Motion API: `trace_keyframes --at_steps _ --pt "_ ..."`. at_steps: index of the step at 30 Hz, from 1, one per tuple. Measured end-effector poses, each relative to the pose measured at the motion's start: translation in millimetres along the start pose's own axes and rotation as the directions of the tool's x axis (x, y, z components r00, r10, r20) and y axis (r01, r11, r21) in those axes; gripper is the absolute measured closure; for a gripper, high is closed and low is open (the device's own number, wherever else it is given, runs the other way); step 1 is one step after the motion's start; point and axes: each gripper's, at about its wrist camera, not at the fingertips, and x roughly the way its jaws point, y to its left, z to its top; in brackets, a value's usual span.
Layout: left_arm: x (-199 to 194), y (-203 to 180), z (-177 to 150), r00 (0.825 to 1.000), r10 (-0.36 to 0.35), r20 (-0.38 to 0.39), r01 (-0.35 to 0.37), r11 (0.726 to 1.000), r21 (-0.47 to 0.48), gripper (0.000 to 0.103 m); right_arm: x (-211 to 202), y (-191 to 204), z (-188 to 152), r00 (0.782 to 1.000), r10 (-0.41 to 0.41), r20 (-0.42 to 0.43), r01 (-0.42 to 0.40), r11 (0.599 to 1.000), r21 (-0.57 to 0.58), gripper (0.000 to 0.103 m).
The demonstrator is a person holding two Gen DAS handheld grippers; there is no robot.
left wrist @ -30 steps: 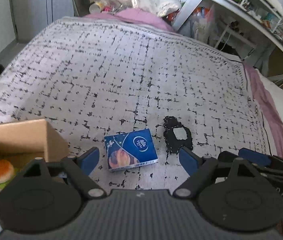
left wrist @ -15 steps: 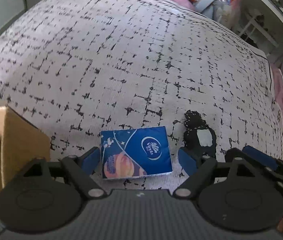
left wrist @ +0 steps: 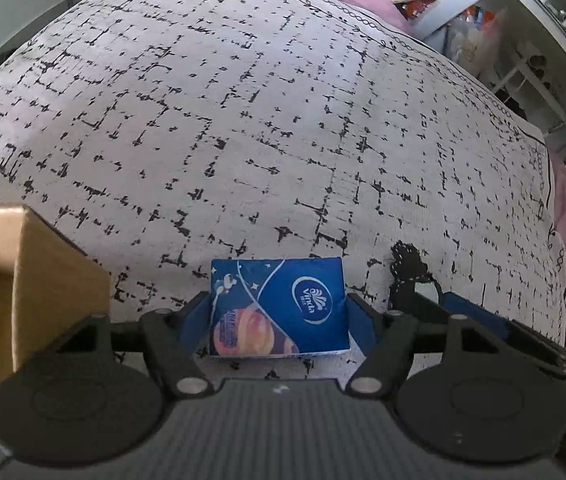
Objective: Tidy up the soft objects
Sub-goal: 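Close left gripper on the blue tissue pack while right gripper grasps the black plush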
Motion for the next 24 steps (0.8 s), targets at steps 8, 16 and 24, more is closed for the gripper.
trace_keyframes --at_steps 8,16,24 --pt "-5.3 -7.4 -3.2 1.0 -0.017 0.0 0.017 1.0 0.012 0.033 -15.3 -6.2 -0.3 0.999 -0.045 -0.014 0.045 0.999 0.017 0.068" --pt "-28.3 -13.4 -15.4 0.998 -0.065 0.025 0.064 0.997 0.046 0.033 -53.1 -0.2 -9.2 0.997 -0.071 0.029 0.07 0.997 0.04 0.068" --pt "-71.6 -5.3 -26.5 0.992 -0.103 0.076 0.098 0.992 0.076 0.033 -89.2 31.8 -11.8 0.994 -0.07 0.086 0.068 0.997 0.021 0.068"
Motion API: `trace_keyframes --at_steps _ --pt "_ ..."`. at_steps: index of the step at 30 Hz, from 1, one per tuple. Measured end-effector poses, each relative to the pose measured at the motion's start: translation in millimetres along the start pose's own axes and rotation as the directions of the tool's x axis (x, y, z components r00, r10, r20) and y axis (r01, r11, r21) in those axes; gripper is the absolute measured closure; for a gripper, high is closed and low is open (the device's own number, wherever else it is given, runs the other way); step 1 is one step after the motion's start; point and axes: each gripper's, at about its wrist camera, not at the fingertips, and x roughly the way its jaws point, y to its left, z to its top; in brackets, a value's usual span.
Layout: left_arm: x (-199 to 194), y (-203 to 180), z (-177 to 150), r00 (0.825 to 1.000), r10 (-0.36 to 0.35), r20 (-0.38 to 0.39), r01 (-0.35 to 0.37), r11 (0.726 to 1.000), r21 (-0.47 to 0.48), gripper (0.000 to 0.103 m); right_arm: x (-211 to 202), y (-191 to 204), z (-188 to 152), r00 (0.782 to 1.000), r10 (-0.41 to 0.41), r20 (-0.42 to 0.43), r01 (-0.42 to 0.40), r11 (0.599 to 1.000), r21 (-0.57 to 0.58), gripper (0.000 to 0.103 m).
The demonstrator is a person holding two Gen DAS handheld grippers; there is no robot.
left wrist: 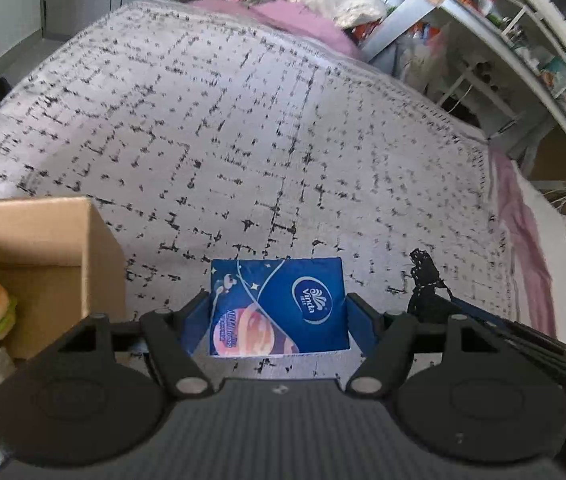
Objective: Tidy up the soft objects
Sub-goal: 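Close left gripper on the blue tissue pack while right gripper grasps the black plush, then carry the tissue pack and black plush over the cardboard box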
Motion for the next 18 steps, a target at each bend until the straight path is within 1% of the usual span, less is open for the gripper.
trace_keyframes --at_steps 7,12,18 --pt "-42.0 5.8 -7.6 0.998 -0.026 0.062 0.025 1.0 0.007 0.033 -27.9 28.8 -0.1 0.999 0.014 0.048 -0.013 1.0 -0.029 0.068" --pt "-69.5 10.9 -15.6 0.995 -0.035 0.098 0.034 0.999 0.021 0.033 -41.7 46.0 -3.9 0.998 0.018 0.065 -0.015 0.999 -0.052 0.068" --pt "-91.7 20.5 -24.7 0.991 -0.036 0.125 0.034 0.999 0.02 0.033 -52.8 64.9 -9.2 0.997 0.014 0.072 -0.008 0.997 -0.079 0.068"
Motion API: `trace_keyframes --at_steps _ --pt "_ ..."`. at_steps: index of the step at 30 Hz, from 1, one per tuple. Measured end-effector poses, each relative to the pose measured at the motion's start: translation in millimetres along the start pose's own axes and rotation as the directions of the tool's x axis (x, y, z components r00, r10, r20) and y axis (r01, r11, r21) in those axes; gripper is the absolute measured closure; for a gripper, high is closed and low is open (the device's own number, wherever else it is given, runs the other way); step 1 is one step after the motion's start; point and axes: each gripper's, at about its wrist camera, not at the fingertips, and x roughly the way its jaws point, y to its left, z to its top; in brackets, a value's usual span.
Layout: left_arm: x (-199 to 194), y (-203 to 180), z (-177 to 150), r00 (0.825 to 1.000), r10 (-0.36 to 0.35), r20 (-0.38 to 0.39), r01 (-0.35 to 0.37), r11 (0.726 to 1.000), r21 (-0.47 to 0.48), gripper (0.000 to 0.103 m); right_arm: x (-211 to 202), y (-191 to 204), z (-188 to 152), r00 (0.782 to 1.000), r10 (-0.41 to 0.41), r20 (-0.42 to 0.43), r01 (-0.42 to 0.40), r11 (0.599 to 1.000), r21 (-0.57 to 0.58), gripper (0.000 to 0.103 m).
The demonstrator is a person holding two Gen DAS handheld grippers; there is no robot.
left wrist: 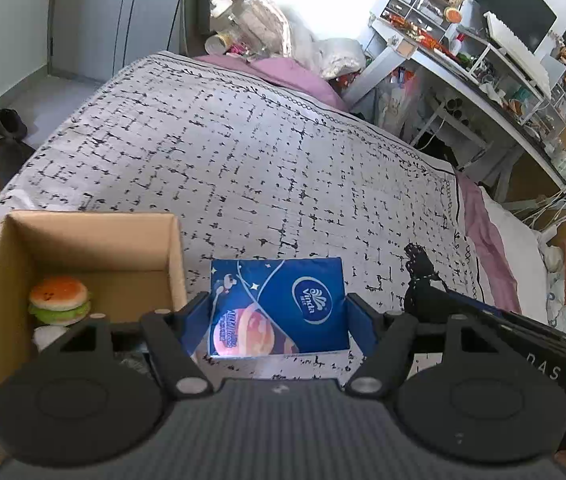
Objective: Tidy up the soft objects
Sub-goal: 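Carry the tissue pack and black plush over the cardboard box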
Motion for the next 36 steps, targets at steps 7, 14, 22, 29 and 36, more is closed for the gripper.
trace_keyframes --at_steps 7,14,22,29,36 --pt "-23.3 17.6 -4.4 0.999 0.009 0.033 -0.008 1.0 -0.018 0.033 -10.1 20.9 -0.7 1.0 0.013 0.013 -0.013 1.0 -0.026 0.068" --pt "-41.5 42.6 -6.7 0.997 0.023 0.068 -0.021 0.999 -0.037 0.033 -6.7 45.0 -4.1 1.0 0.005 0.008 -0.004 0.997 -0.077 0.068" --pt "-52.6 84.5 -12.5 0.995 0.047 0.087 -0.039 0.995 -0.09 0.033 3.8 73.2 -6.0 1.0 0.002 -0.01 -0.003 0.99 -0.139 0.068" --pt "-50.6 120.2 -14.9 0.991 0.082 0.103 -0.069 0.99 -0.125 0.032 16.4 96.1 -4.6 0.999 -0.005 -0.033 -0.002 0.979 -0.204 0.068" --pt "-51.0 142.9 -13.6 0.991 0.063 0.122 -0.043 0.986 -0.162 0.032 36.2 118.4 -3.4 0.998 -0.023 -0.054 0.008 0.963 -0.27 0.067"
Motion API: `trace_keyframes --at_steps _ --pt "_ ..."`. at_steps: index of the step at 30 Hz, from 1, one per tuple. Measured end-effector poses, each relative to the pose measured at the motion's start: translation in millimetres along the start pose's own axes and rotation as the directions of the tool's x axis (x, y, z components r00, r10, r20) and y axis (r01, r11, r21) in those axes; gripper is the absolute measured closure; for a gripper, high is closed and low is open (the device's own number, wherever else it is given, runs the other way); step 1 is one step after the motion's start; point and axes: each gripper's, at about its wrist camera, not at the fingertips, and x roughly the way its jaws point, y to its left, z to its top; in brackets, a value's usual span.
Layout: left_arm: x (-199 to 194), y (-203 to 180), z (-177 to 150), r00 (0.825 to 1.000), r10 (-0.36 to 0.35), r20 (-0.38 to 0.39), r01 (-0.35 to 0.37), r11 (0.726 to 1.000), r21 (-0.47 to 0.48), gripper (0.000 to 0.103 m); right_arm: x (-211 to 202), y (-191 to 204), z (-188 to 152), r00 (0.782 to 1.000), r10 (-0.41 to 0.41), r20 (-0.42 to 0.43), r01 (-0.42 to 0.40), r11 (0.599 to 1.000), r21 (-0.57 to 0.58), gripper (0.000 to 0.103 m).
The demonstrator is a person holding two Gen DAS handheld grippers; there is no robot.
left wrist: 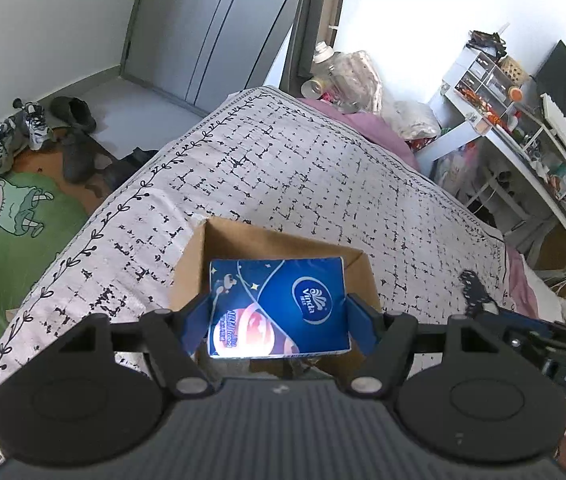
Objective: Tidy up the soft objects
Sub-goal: 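Carry the tissue pack and black plush over the cardboard box, then open both grippers to drop the tissue pack and black plush into the box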
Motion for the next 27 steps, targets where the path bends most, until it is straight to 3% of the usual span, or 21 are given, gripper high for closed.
trace_keyframes --at_steps 17,20,23,27 --pt "14.3 21.6 1.1 0.998 -0.06 0.005 0.06 0.997 -0.05 0.032 45.7 43.2 11.8 0.997 0.049 -0.065 -0.054 0.995 -0.082 0.063" --pt "14.7 23.5 1.6 0.998 -0.062 0.001 0.062 0.997 -0.052 0.032 54.5 47.5 9.4 0.996 0.038 -0.083 -0.046 0.995 -0.094 0.061" --pt "14.7 23.5 1.5 0.998 -0.066 -0.002 0.065 0.997 -0.048 0.032 57.1 47.9 6.2 0.994 0.027 -0.103 -0.037 0.994 -0.103 0.052" --pt "15.8 23.6 1.3 0.998 -0.064 -0.002 0.064 0.997 -0.043 0.032 50.6 44.1 1.4 0.994 0.03 -0.102 -0.04 0.995 -0.096 0.05"
